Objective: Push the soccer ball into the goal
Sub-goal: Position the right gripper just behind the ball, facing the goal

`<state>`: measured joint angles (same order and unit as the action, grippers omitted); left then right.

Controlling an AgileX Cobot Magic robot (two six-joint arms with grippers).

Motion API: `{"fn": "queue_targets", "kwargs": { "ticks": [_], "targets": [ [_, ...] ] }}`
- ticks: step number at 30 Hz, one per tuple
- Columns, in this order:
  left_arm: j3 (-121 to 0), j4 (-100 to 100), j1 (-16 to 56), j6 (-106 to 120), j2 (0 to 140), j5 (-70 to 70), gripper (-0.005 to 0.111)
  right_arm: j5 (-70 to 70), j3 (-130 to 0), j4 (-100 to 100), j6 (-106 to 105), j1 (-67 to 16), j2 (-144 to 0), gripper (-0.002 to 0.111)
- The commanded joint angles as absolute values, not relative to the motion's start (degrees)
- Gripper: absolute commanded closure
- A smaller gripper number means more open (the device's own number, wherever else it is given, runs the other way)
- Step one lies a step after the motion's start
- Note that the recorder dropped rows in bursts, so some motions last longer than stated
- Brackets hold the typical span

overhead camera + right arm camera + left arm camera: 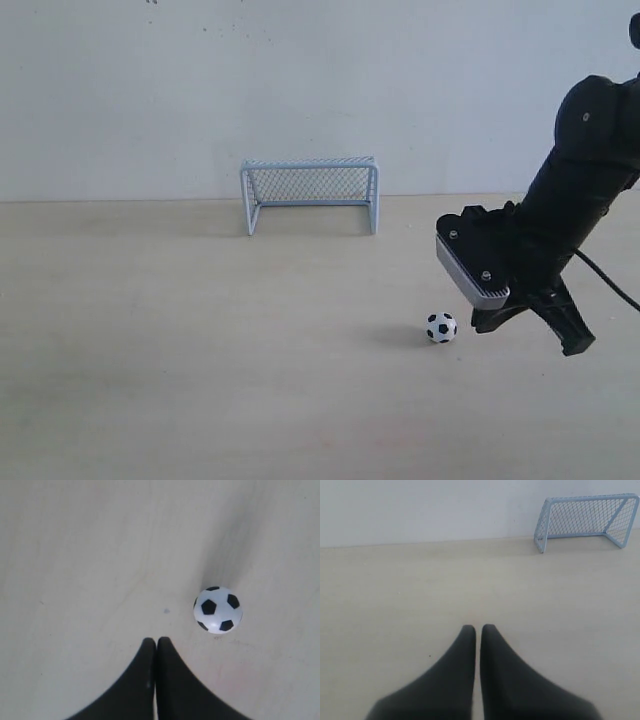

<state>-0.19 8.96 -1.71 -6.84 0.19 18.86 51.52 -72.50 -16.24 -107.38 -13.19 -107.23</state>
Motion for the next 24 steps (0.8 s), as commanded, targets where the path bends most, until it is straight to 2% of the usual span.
{"fn": "queue_targets", "kwargs": {
  "ticks": [1, 24],
  "targets": [
    [0.0, 9.0, -1.4, -6.7, 0.0, 17.9, 0.102, 52.2, -72.7, -16.8, -109.0, -13.2, -107.1, 0.109],
    [0.0, 9.0, -1.4, -6.7, 0.0, 17.9, 0.102, 49.7, -72.7, -17.5, -111.2, -13.2, -112.8, 0.109]
  ]
}}
